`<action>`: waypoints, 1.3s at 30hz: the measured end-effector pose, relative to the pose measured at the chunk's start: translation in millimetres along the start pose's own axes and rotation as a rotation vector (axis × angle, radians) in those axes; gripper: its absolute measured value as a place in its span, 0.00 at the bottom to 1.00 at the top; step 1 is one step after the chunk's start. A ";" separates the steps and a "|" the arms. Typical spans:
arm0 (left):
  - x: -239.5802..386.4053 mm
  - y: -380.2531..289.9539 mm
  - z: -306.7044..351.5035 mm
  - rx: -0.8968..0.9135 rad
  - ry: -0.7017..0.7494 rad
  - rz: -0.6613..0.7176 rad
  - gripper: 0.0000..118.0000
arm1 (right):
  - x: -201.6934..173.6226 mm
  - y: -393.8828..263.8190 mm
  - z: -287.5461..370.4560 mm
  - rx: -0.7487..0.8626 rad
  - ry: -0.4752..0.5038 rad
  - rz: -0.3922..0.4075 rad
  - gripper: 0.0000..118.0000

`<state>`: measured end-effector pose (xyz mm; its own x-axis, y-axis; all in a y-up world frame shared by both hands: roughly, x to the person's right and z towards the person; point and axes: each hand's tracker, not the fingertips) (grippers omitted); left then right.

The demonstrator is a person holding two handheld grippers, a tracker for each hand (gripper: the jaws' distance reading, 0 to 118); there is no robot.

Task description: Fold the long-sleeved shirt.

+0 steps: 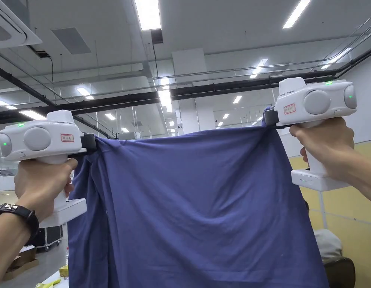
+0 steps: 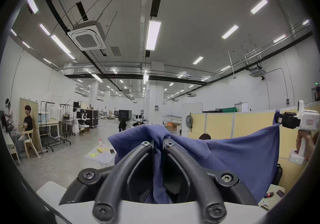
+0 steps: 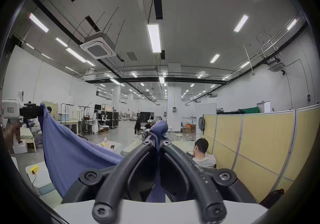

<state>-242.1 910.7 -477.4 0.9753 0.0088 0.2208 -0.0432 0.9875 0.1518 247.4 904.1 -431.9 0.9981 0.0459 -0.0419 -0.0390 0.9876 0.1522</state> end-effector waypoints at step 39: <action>-30.5 -184.8 -236.3 -0.188 0.005 0.006 0.06 | 30.9 -223.6 -240.1 -0.188 0.009 -0.019 0.06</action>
<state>-212.6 765.1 -739.8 0.9762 0.0147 0.2163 -0.0079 0.9995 -0.0321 275.3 720.8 -704.2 0.9982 0.0277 -0.0523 -0.0296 0.9989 -0.0355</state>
